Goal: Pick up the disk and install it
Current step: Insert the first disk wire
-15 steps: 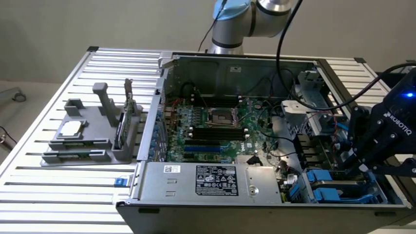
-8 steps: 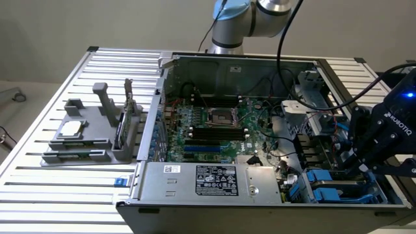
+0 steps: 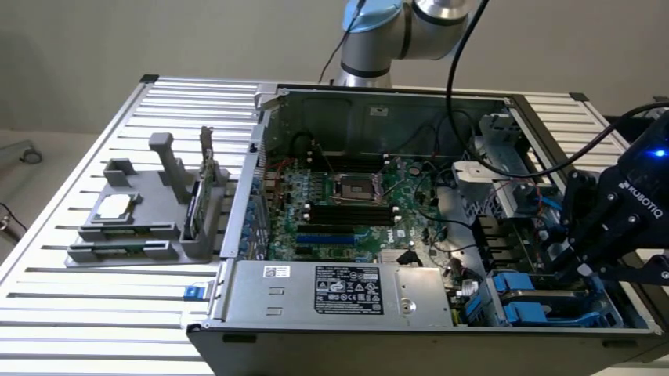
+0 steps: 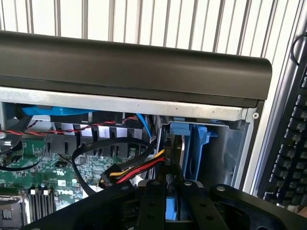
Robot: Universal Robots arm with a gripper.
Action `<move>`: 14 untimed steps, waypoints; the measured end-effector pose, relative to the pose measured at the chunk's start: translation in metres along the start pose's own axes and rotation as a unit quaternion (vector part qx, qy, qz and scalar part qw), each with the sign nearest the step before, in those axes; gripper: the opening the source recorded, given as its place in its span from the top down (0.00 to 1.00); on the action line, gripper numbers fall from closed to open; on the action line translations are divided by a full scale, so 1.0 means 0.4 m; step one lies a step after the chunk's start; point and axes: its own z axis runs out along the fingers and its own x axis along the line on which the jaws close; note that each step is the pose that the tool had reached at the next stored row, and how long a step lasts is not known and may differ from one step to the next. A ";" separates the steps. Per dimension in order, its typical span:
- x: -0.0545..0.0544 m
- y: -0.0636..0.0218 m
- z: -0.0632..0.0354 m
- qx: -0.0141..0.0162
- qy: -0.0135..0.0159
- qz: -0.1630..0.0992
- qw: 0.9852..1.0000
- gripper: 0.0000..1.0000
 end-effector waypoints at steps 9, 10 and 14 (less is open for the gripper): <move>-0.008 0.000 0.003 -0.001 0.004 0.010 1.000 0.83; -0.009 0.000 0.003 -0.001 0.004 0.012 1.000 0.83; -0.009 0.000 0.003 -0.001 0.006 0.020 1.000 0.83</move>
